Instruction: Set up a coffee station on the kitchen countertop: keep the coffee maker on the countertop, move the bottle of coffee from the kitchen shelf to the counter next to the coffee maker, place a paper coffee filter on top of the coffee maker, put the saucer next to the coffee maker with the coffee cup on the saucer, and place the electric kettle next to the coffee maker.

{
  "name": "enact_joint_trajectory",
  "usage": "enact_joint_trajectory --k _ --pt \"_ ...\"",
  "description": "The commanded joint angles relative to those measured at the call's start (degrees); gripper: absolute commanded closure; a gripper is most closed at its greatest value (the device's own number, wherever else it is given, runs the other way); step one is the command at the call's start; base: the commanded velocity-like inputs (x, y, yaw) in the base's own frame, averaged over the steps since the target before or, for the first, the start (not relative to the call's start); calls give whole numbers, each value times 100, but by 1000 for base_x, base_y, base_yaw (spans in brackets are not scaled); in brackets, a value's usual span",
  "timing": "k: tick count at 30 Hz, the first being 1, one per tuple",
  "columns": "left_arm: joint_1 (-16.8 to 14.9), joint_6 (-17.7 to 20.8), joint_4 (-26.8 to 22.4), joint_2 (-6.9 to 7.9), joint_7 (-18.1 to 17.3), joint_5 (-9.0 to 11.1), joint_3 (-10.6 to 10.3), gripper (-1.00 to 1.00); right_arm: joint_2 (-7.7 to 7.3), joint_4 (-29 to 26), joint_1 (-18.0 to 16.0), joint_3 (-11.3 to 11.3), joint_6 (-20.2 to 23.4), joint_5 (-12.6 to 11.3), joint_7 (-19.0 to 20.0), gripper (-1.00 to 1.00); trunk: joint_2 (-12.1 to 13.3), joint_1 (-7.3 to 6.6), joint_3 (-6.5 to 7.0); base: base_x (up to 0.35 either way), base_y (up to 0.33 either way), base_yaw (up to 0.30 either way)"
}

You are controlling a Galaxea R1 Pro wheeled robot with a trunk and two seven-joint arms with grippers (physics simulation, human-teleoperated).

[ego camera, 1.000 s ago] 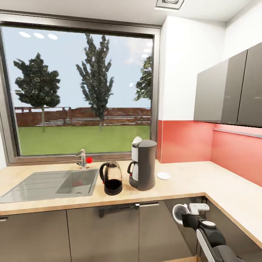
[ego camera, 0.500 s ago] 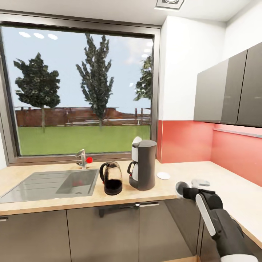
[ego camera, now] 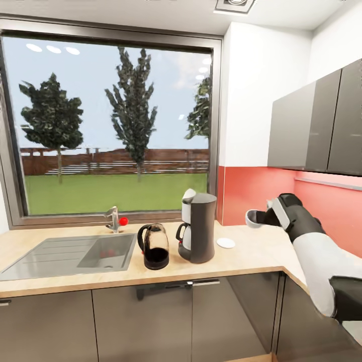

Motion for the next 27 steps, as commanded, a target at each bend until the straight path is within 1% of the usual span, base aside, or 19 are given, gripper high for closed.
enact_joint_trajectory --k 1,2,3,5,6,7,8,9,11,13,16,17,18,20,22,23,27 --pt "4 -2 -8 -2 -22 -5 43 -100 -5 142 -87 13 17 6 26 100 -1 3 -2 0 0 0" --pt "4 -4 -8 5 -22 -6 47 -100 -35 664 -383 104 -58 320 389 100 -1 3 -2 0 0 0" --pt "4 -7 -11 11 -22 -8 57 -100 -66 1016 -573 163 -152 640 719 100 -1 3 -2 0 0 0" --pt "5 -38 -21 18 -20 -7 68 -100 -92 1419 -794 225 -263 1221 1277 100 -1 3 -2 0 0 0" --pt "9 -65 -32 24 -14 16 109 -100 -95 1689 -923 454 -319 2282 2337 100 -1 3 -2 0 0 0" --pt "7 -41 -29 23 -14 5 96 -100 -100 1755 -936 608 -227 2590 2895 100 -1 3 -2 0 0 0" --pt "9 -27 -28 20 -12 -2 84 -100 -99 1782 -940 723 -111 2747 3172 100 -1 3 -2 0 0 0" --pt "8 -22 -27 18 -10 -7 75 -100 -100 1790 -942 787 -46 2811 3274 100 -1 3 -2 0 0 0" --pt "6 -12 -23 7 -6 -40 45 -100 -117 1801 -953 1068 17 2993 3603 100 -1 3 -2 0 0 0" --pt "8 -13 -19 0 -5 -51 40 -100 -132 1782 -955 1155 17 3038 3700 100 -1 3 -2 0 0 0" --pt "8 -38 -7 -10 -4 -48 49 -100 -191 1760 -957 1224 17 3076 3797 100 -1 3 -2 0 0 0" --pt "6 -58 16 -13 -4 -15 62 -100 -330 1738 -958 1260 -87 3115 3843 100 -1 3 -2 0 0 0" --pt "9 -59 20 -15 -4 -10 63 -100 -343 1736 -958 1264 -131 3158 3848 100 -1 3 -2 0 0 0" --pt "9 -58 28 -21 -4 -8 64 -100 -355 1735 -958 1264 -170 3261 3850 100 -1 3 -2 0 0 0" --pt "8 -31 36 -28 -4 -15 65 -100 -349 1734 -958 1262 -202 3424 3848 100 -1 3 -2 3 0 0" --pt "7 28 77 -26 -3 -19 58 -100 -301 1735 -958 1262 -215 3524 3838 100 -1 3 -2 256 -124 0" --pt "7 32 168 -23 -4 -19 57 -100 -311 1738 -958 1262 -210 3531 3832 100 -1 3 -2 286 -125 0"
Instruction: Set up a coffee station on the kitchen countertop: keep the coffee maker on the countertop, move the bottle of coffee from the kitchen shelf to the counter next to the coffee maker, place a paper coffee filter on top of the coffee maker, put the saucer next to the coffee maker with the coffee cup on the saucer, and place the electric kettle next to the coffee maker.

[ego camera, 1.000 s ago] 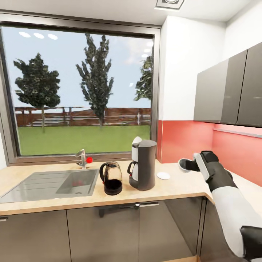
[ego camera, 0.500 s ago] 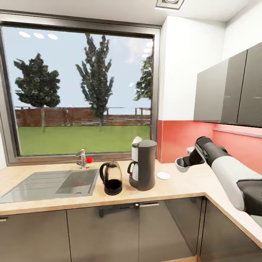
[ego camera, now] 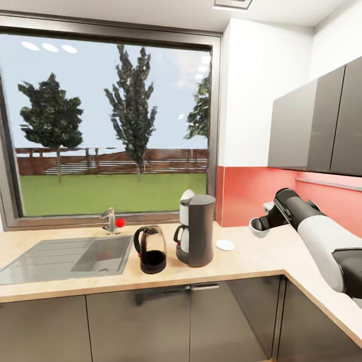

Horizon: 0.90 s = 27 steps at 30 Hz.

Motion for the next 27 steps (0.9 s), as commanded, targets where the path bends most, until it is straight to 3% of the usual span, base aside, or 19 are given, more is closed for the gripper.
enact_joint_trajectory --k 1,14,27 --pt "3 -7 12 0 -20 -3 44 -100 -6 -8 1 20 10 51 58 100 -1 5 -1 299 -151 0" --pt "1 4 46 0 -20 -3 43 -100 26 -4 1 29 -24 127 55 100 -1 5 -9 268 -221 0" --pt "4 29 46 1 -20 -3 43 -100 48 49 1 18 -16 124 57 100 -1 5 -116 220 -195 0"
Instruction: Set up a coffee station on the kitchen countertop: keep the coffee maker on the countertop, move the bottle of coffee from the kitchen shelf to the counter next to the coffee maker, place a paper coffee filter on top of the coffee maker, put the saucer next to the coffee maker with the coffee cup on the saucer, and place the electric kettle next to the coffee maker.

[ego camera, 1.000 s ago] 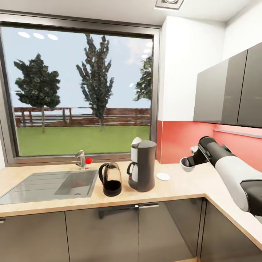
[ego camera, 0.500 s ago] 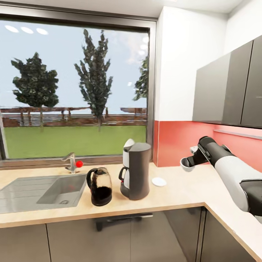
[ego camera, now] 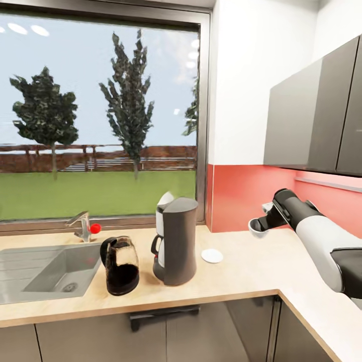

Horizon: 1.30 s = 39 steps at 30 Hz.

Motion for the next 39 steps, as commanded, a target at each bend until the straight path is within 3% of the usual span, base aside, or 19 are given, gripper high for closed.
enact_joint_trajectory --k 1,11,15,18,26,30,31,34,36,37,39 --pt "1 -8 -4 0 -20 -4 44 -100 -1 -2 0 18 8 50 61 100 -4 3 -10 129 -40 0" --pt "6 23 10 49 -12 8 51 -100 24 20 0 -2 8 16 83 100 -4 3 -101 38 -10 0" --pt "8 195 21 176 -11 13 53 -100 26 26 0 -4 4 12 144 100 -4 3 -137 2 0 0" --pt "19 235 30 275 -11 15 53 -100 31 27 0 2 0 13 286 100 -4 3 -164 0 0 4" --pt "50 225 34 314 -11 38 53 -100 30 27 0 5 1 11 832 100 -4 3 -236 0 0 63" --pt "258 181 32 467 -74 59 53 -100 30 27 0 9 0 18 1163 100 -4 3 -272 0 0 75" --pt "304 174 31 520 -103 107 53 -100 31 27 0 7 0 19 1202 100 -4 3 -281 0 0 75" --pt "467 181 32 799 -673 567 53 -100 37 27 0 5 -10 20 1257 100 -4 3 -309 0 0 75" --pt "579 205 35 1035 -1211 935 53 -100 35 27 0 5 -46 20 1265 100 -4 3 -327 0 0 76" --pt "790 230 39 1338 -1741 1457 53 -100 37 27 0 5 -75 20 1270 100 -4 3 -336 0 0 77" --pt "923 232 40 1436 -1848 1645 53 -100 38 27 0 5 -80 20 1271 100 -4 3 -354 0 0 77"
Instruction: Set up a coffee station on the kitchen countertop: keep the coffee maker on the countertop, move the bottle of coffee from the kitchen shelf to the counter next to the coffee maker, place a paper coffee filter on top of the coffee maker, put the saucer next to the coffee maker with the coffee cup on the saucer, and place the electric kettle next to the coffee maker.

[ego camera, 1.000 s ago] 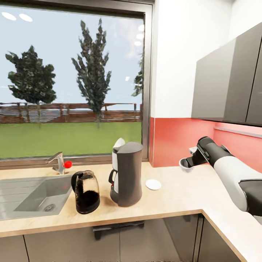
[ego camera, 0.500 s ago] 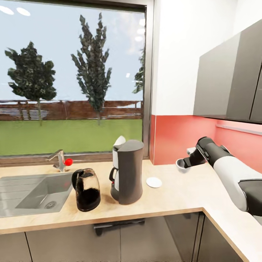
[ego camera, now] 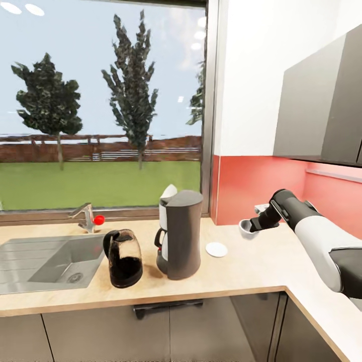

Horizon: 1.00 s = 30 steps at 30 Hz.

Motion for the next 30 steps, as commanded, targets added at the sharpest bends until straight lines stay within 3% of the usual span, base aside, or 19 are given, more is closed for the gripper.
enact_joint_trajectory --k 1,11,30 --pt "35 -5 0 24 -58 32 39 -100 -2 -9 0 13 5 52 58 100 -4 2 -10 0 0 77" --pt "91 31 -8 14 218 96 39 -100 -2 -9 0 5 -10 52 58 100 -4 2 -100 0 0 84" --pt "91 206 -17 7 264 116 46 -100 -6 -5 0 -4 -206 38 76 100 -4 2 -272 68 0 93"
